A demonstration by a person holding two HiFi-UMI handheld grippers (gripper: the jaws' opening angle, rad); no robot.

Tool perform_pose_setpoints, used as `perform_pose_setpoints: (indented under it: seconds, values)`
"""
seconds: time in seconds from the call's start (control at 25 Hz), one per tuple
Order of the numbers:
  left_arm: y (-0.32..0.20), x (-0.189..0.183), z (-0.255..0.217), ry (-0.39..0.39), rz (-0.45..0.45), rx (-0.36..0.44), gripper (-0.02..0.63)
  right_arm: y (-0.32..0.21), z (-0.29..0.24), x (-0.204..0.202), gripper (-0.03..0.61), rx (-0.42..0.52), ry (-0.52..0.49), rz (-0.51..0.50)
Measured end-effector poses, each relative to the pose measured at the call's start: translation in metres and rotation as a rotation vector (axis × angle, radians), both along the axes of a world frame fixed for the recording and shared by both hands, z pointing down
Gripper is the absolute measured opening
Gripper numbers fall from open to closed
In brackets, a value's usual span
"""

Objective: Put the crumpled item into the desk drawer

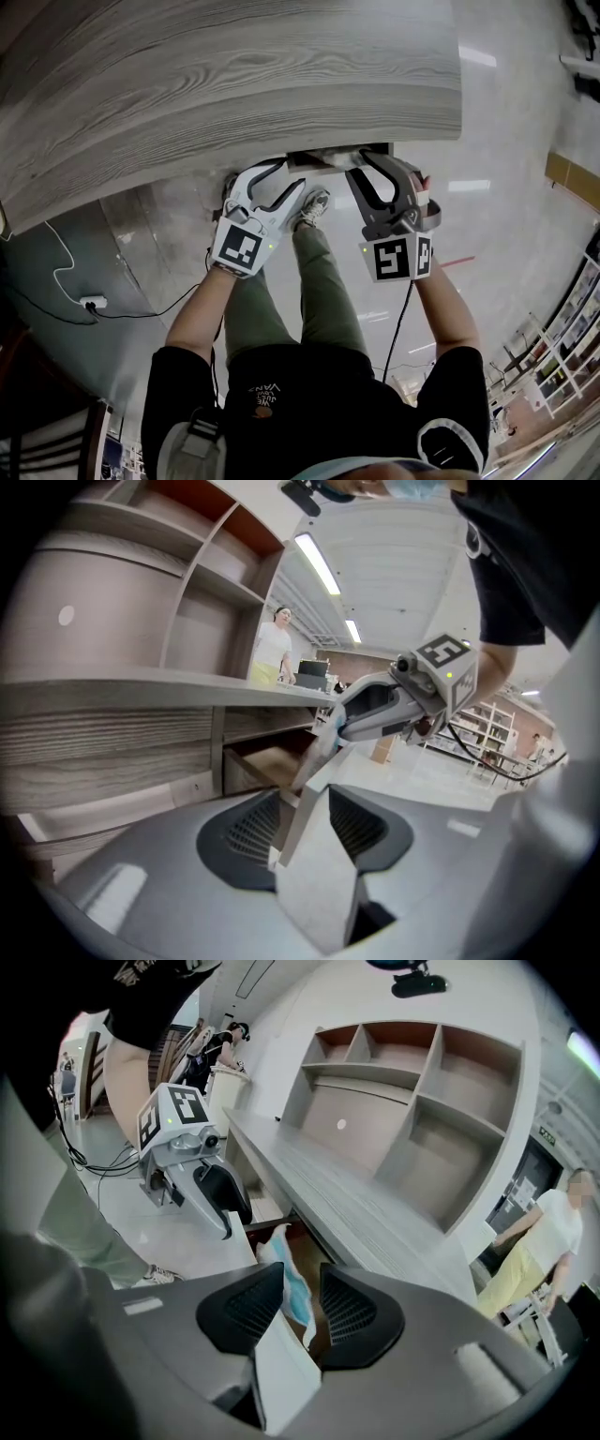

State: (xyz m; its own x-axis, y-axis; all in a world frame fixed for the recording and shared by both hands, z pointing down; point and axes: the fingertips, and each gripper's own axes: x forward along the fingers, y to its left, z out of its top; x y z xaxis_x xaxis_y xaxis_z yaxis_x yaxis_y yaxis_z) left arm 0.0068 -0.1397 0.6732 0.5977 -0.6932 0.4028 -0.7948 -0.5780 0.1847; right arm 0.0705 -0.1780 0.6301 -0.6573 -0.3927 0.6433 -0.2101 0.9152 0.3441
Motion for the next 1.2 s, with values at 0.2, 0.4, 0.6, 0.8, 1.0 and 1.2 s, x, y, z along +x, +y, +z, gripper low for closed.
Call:
perform_pose_setpoints:
  seconds: [0.2, 0.4, 0.6, 0.8, 1.0, 1.2]
  values:
    - [0.001, -0.001, -0.001, 0.015, -0.025, -0.031, 0.199, 0.009, -0.007, 0.005, 0.099, -0.052, -0.041, 0.018]
    - [0.000, 0.000, 0.001, -0.015, 0.000, 0.007, 0.199, 0.007, -0.016, 0.011, 0.097, -0.077, -0.113, 0.103]
    - [0.002, 0.000, 0.003, -0.007, -0.015, -0.014, 0.199, 0.019, -0.024, -0.010, 0.095, -0.095, -0.165, 0.063]
    - [0.001, -0.001, 0.003, -0.002, -0.019, -0.002, 0.199, 0.028, -0.018, -0.024, 0.021, -0.119, -0.177, 0.034]
    - [0.000, -0.001, 0.002, -0.005, -0.017, 0.001, 0.199, 0.024, -0.003, -0.023, 0.002, -0.145, -0.108, 0.033]
    - [0.001, -0.001, 0.001, 0.011, -0.026, -0.006, 0.199, 0.009, 0.005, -0.012, 0.002, -0.080, -0.041, 0.078]
